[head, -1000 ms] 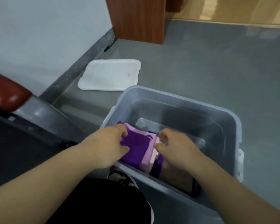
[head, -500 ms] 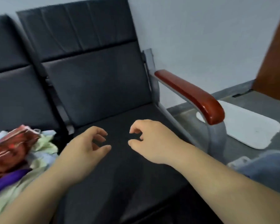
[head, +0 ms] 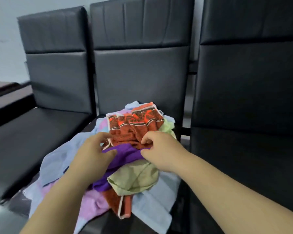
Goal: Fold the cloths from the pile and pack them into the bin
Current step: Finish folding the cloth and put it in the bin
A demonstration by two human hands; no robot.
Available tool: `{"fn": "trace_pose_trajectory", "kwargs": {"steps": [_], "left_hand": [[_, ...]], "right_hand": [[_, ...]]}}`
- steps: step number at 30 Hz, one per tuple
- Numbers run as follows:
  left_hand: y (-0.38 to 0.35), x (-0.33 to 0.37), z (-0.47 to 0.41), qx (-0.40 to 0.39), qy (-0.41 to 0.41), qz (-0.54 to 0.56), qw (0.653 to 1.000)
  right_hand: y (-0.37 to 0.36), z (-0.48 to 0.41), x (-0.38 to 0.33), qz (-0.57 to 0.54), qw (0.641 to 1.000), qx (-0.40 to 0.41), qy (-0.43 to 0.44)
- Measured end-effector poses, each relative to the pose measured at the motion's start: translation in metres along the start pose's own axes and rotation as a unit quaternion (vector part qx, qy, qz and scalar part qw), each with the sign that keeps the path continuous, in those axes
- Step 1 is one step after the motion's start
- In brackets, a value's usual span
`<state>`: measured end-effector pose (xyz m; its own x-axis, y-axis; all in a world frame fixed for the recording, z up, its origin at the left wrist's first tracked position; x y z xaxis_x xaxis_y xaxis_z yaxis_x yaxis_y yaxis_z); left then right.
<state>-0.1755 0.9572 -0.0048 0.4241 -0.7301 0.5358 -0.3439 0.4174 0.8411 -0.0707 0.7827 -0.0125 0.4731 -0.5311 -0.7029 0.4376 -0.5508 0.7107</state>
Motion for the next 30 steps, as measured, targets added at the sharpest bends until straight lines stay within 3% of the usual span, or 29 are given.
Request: {"fn": "trace_pose_trajectory", "kwargs": {"steps": [4, 10, 14, 19, 22, 26, 30], "left_hand": [[-0.010, -0.026, -0.018, -0.007, 0.030, -0.033, 0.999], [-0.033, -0.031, -0.030, -0.084, 0.020, -0.070, 0.994], [-0.036, -0.028, -0.029, -0.102, 0.022, -0.101, 0.989], [-0.030, -0.007, -0.017, -0.103, -0.029, -0.108, 0.988], [-0.012, 0.017, -0.009, -0.033, -0.076, -0.061, 0.995], [0.014, 0.047, 0.006, 0.082, -0.113, 0.081, 0.987], [0.004, 0.079, 0.023, 0.055, -0.154, 0.224, 0.961]], "right_hand": [[-0.027, -0.044, -0.003, 0.020, 1.000, 0.007, 0.003], [-0.068, -0.053, 0.008, 0.070, 0.994, -0.088, -0.002], [-0.061, -0.046, 0.010, 0.087, 0.994, -0.044, 0.038], [-0.029, -0.034, -0.006, 0.104, 0.990, -0.050, 0.079], [0.005, -0.023, -0.010, -0.050, 0.997, -0.017, 0.049], [0.024, -0.003, -0.006, -0.312, 0.950, -0.016, -0.019], [0.039, 0.023, -0.001, -0.442, 0.895, -0.001, -0.053]]}}
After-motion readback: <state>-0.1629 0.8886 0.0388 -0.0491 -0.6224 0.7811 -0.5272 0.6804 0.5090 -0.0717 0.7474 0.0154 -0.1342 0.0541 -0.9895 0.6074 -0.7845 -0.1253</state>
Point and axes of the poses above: each hand's wrist, its own z-axis away from the middle knuckle, its own y-axis out of the back of the hand, x = y × z, the point moved 9 cm from there along -z, towards the middle knuckle, and after that the axes turned 7 degrees about -z, right-handed, at the moved point
